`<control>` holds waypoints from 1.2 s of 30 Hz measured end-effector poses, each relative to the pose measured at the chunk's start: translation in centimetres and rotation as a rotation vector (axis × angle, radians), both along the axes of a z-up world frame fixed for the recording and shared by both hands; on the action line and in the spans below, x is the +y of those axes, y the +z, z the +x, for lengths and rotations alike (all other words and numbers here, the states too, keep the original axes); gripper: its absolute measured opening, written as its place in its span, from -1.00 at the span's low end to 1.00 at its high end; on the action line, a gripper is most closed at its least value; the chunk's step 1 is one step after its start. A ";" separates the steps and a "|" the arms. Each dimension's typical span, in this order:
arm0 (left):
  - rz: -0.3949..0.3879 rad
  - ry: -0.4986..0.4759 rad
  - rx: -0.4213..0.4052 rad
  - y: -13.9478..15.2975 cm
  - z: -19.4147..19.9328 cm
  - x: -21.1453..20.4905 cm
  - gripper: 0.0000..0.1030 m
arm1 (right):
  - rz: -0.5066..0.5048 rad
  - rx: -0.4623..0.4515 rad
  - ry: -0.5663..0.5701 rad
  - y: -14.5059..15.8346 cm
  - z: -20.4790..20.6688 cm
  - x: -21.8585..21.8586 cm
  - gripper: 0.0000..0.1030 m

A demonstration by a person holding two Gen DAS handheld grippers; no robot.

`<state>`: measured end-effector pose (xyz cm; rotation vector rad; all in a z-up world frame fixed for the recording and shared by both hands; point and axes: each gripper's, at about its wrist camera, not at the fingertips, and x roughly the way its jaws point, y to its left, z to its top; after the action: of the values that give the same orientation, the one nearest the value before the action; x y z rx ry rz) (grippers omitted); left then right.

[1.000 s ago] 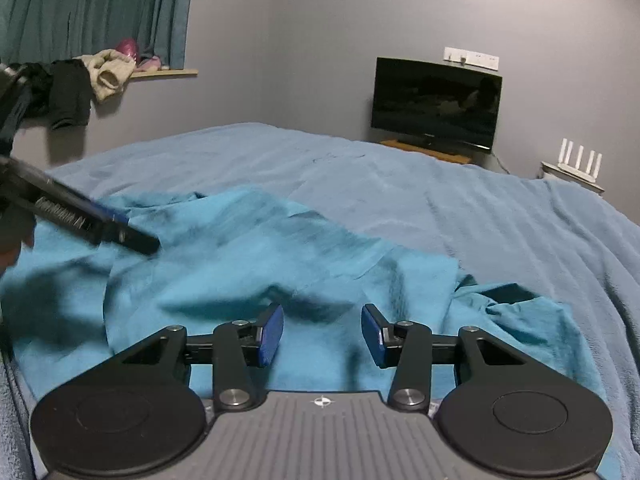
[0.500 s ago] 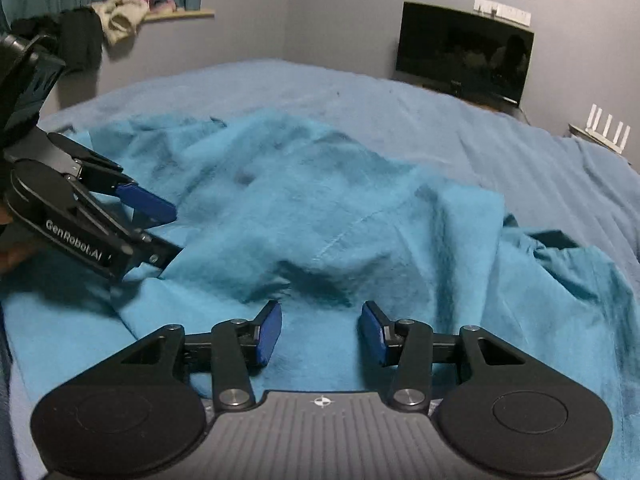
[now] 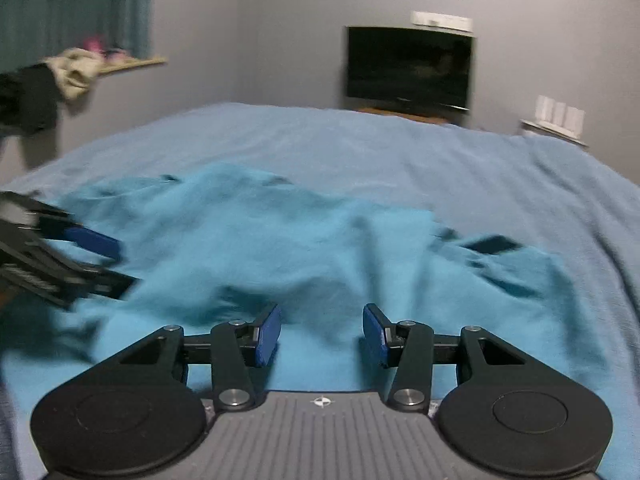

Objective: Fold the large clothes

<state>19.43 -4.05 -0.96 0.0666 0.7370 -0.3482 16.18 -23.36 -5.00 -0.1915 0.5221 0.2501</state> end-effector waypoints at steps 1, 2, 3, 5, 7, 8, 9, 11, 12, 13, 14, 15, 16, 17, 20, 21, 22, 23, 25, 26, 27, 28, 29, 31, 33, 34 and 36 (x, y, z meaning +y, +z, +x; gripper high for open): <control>0.009 0.000 0.020 -0.6 0.3 0.0 0.53 | -0.018 0.018 -0.021 -0.4 0.4 -0.2 -0.23; 0.016 -0.004 0.037 -1.2 0.7 -0.1 0.53 | -0.044 0.039 -0.039 -1.1 0.8 -0.4 -0.28; 0.026 -0.010 0.048 -1.7 1.0 -0.2 0.54 | -0.075 0.056 -0.050 -1.9 1.2 -0.3 -0.28; 0.054 -0.024 0.046 -2.1 1.3 -0.4 0.58 | -0.101 0.061 -0.047 -2.8 1.6 -0.2 -0.27; 0.060 -0.029 0.040 -2.2 1.2 -0.4 0.58 | -0.115 0.057 -0.049 -2.9 1.7 -0.1 -0.25; 0.057 -0.029 0.040 -2.2 1.2 -0.3 0.58 | -0.118 0.056 -0.050 -3.0 1.7 -0.1 -0.24; 0.056 -0.029 0.039 -2.3 1.2 -0.3 0.58 | -0.119 0.055 -0.051 -3.0 1.6 0.0 -0.24; 0.054 -0.030 0.035 -2.3 1.1 -0.2 0.59 | -0.118 0.044 -0.052 -2.9 1.3 0.0 -0.19; 0.051 -0.030 0.035 -2.4 1.2 -0.2 0.59 | -0.122 0.035 -0.053 -2.9 1.1 0.0 -0.16; 0.047 -0.030 0.035 -2.5 1.3 -0.1 0.59 | -0.131 0.027 -0.052 -2.9 0.9 0.2 -0.15; 0.044 -0.028 0.034 -2.5 1.3 0.0 0.59 | -0.138 0.023 -0.053 -3.0 0.7 0.3 -0.15; 0.044 -0.025 0.030 -2.5 1.1 0.0 0.59 | -0.143 0.021 -0.054 -2.9 0.7 0.4 -0.14; 0.046 -0.019 0.025 -2.5 0.9 0.0 0.59 | -0.146 0.019 -0.056 -2.8 0.6 0.4 -0.14; 0.046 -0.011 0.021 -2.5 0.6 0.1 0.60 | -0.145 0.018 -0.060 -2.9 0.5 0.4 -0.13; 0.036 0.017 0.009 -2.2 -0.4 0.6 0.60 | -0.128 0.023 -0.075 -2.9 0.3 0.2 -0.11; 0.035 0.035 -0.002 -1.9 -0.8 0.8 0.60 | -0.119 0.025 -0.085 -3.0 0.2 0.1 -0.11; 0.028 0.059 -0.021 -1.5 -1.5 1.0 0.60 | -0.111 0.027 -0.097 -3.0 0.1 0.0 -0.10; 0.014 0.077 -0.048 -1.0 -2.3 1.3 0.60 | -0.105 0.030 -0.107 -3.0 -0.1 0.0 -0.10; -0.031 0.090 -0.110 0.5 -4.2 1.6 0.60 | -0.087 0.031 -0.133 -2.7 -0.5 -0.1 -0.01; -0.067 0.075 -0.126 1.3 -5.2 1.6 0.60 | -0.073 0.033 -0.155 -2.6 -0.8 -0.2 0.03; -0.101 0.054 -0.128 1.8 -6.0 1.5 0.60 | -0.036 0.037 -0.168 -2.2 -1.3 -0.4 0.04; -0.136 0.022 -0.115 2.1 -6.7 1.3 0.60 | -0.002 0.040 -0.163 -1.9 -1.7 -0.6 0.06; -0.154 -0.016 -0.086 2.2 -7.3 0.7 0.60 | 0.026 0.041 -0.153 -1.6 -2.3 -0.6 0.11; -0.115 -0.057 -0.043 1.6 -8.2 -0.8 0.60 | 0.039 0.034 -0.131 -1.2 -3.3 -0.4 0.14; 0.002 -0.090 -0.009 0.4 -8.8 -2.9 0.59 | 0.013 0.036 -0.111 -1.2 -4.1 0.3 0.19; 0.074 -0.108 0.000 -0.3 -8.9 -4.0 0.59 | -0.011 0.049 -0.114 -1.4 -4.2 0.6 0.22; 0.186 -0.118 0.004 -1.2 -9.1 -5.5 0.59 | -0.042 0.109 -0.140 -2.1 -3.9 0.9 0.24</control>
<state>10.31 -9.54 -2.18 0.2860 0.7700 -0.3916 12.23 -22.48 -7.10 -0.1817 0.6467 0.1133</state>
